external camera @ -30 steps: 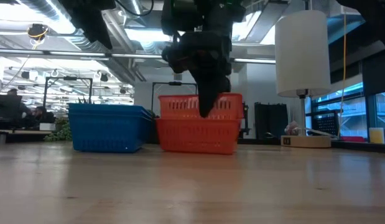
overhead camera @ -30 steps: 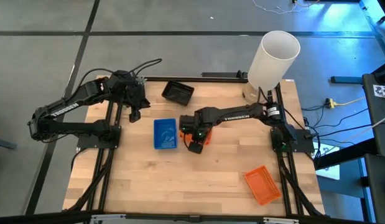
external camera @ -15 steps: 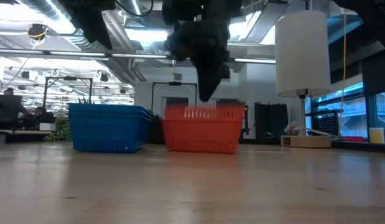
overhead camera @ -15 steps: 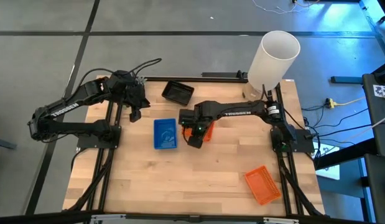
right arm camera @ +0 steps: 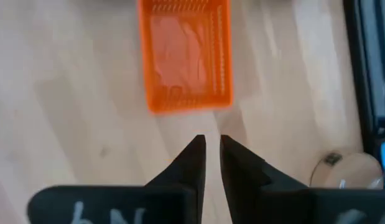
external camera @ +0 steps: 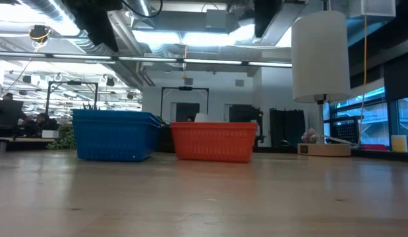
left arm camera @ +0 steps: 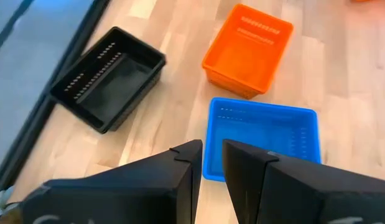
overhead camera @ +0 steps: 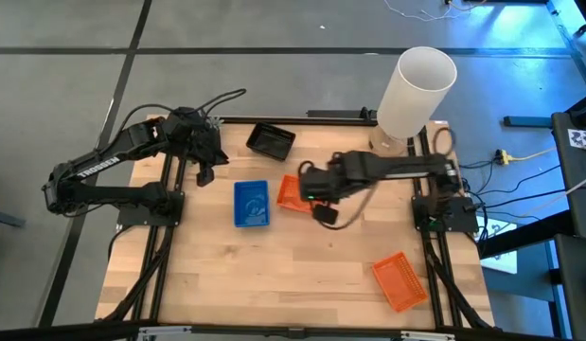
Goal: Stack baskets by color
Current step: Stack the orange bin on the middle orange bin
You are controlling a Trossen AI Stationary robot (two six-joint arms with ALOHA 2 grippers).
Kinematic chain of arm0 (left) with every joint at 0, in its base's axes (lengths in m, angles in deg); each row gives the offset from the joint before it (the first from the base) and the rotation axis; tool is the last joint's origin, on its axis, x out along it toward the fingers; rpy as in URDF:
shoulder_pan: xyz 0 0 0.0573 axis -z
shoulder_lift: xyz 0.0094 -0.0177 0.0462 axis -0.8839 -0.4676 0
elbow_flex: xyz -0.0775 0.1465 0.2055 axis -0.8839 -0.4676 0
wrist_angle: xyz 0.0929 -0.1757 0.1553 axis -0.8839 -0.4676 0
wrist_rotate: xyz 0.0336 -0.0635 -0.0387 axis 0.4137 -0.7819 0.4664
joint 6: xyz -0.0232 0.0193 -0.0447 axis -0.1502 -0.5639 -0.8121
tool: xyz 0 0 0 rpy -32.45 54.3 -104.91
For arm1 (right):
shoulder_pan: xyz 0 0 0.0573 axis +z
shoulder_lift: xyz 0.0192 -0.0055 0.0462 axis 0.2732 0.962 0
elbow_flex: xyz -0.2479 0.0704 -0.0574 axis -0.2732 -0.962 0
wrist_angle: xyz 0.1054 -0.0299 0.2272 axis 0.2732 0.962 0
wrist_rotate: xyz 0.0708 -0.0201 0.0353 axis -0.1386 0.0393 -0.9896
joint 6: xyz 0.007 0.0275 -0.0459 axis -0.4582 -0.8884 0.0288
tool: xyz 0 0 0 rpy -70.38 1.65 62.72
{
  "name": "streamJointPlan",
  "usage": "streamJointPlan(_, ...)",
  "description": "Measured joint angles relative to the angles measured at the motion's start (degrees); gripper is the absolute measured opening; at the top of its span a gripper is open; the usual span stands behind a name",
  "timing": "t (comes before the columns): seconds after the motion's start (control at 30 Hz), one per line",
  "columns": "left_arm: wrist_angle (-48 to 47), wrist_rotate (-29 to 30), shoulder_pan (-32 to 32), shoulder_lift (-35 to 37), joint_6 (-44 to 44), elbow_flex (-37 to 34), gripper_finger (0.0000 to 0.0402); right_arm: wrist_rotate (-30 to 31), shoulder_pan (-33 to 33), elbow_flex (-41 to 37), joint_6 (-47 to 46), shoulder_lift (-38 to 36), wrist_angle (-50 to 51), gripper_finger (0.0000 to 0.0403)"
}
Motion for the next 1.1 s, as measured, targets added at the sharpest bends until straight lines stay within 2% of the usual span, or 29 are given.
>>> streamJointPlan(0.13,0.41,-2.94,1.63,0.02,0.00,0.00,0.0055,-2.24,2.85,-7.19,-5.47,-8.38,-0.28,0.0048)
streamJointPlan(0.27,1.58,-3.89,5.13,0.00,0.00,0.00,0.0055,-7.88,6.93,-16.95,-7.66,-17.64,-1.06,0.0048)
streamJointPlan(0.37,3.14,-3.61,7.86,0.00,-0.62,0.00,0.0055,-13.86,10.74,-25.41,-5.70,-24.64,-3.56,0.0048)
streamJointPlan(0.67,7.73,2.81,12.74,0.00,-5.68,0.00,0.0055,-23.91,18.18,-50.90,-5.55,-43.20,-18.76,0.0048)
streamJointPlan(0.77,8.73,5.70,13.48,-0.02,-6.33,0.00,0.0055,-25.12,19.45,-57.91,-4.19,-46.41,-25.55,0.0048)
streamJointPlan(1.0,9.79,9.76,13.90,-0.02,-9.42,0.00,0.0055,-31.53,22.49,-69.43,9.00,-48.61,-37.16,0.0048)
streamJointPlan(1.1,9.80,10.50,13.88,-0.02,-10.62,0.00,0.0055,-32.72,23.06,-73.04,5.31,-48.64,-39.24,0.0048)
